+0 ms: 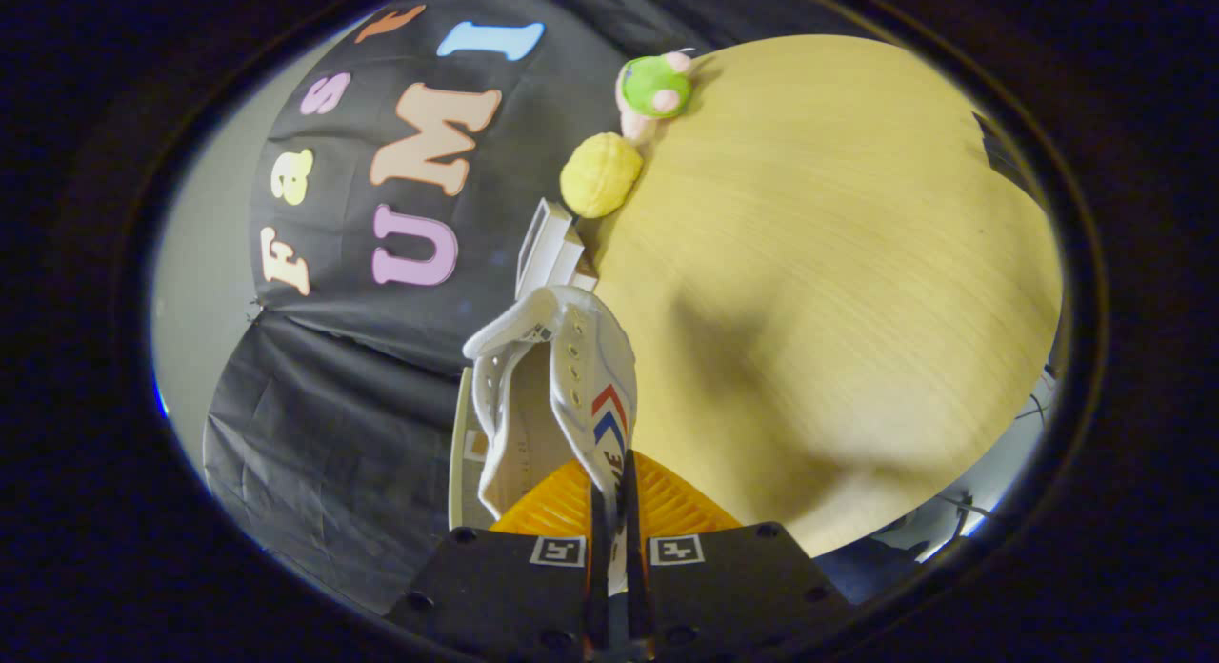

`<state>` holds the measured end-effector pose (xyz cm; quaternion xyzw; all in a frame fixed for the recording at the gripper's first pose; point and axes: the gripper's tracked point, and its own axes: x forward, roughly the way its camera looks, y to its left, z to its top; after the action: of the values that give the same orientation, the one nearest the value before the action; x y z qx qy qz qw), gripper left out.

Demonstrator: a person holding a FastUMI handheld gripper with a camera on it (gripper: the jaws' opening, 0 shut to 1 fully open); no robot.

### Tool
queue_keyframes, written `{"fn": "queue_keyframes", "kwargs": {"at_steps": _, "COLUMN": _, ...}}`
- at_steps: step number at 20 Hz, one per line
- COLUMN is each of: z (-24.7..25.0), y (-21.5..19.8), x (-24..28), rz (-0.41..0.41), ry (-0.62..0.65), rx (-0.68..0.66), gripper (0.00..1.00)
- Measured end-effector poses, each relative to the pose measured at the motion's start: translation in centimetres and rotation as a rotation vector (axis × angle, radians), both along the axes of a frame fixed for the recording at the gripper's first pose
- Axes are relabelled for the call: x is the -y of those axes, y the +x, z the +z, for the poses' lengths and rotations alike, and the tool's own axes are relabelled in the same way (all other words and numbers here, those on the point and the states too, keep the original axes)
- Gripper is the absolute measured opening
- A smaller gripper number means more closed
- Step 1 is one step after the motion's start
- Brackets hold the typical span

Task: Open the storage box then place both shoes into the box .Put the left shoe in first, then the right shoe, with the right side of both shoes facing outward in a uniform manner.

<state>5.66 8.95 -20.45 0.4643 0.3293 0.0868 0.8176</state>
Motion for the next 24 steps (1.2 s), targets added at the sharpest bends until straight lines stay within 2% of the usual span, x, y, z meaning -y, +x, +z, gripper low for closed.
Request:
{"fn": "queue_keyframes", "kwargs": {"at_steps": 8, "z": 7.1, "y": -0.3, "x": -10.4, "rz": 0.195, "ry": 0.009, "rx": 0.129, "gripper": 0.11}}
{"fn": "queue_keyframes", "kwargs": {"at_steps": 13, "z": 8.8, "y": 1.9, "x": -17.5, "rz": 0.293, "ry": -0.036, "rx": 0.149, "gripper": 0.11}}
{"fn": "queue_keyframes", "kwargs": {"at_steps": 17, "z": 7.1, "y": 4.1, "x": -21.3, "rz": 0.331, "ry": -0.143, "rx": 0.152, "gripper": 0.11}}
{"fn": "queue_keyframes", "kwargs": {"at_steps": 19, "z": 5.9, "y": 5.1, "x": -22.0, "rz": 0.333, "ry": -0.214, "rx": 0.164, "gripper": 0.10}}
{"fn": "queue_keyframes", "kwargs": {"at_steps": 24, "z": 6.3, "y": 5.5, "x": -22.4, "rz": 0.331, "ry": -0.288, "rx": 0.224, "gripper": 0.10}}
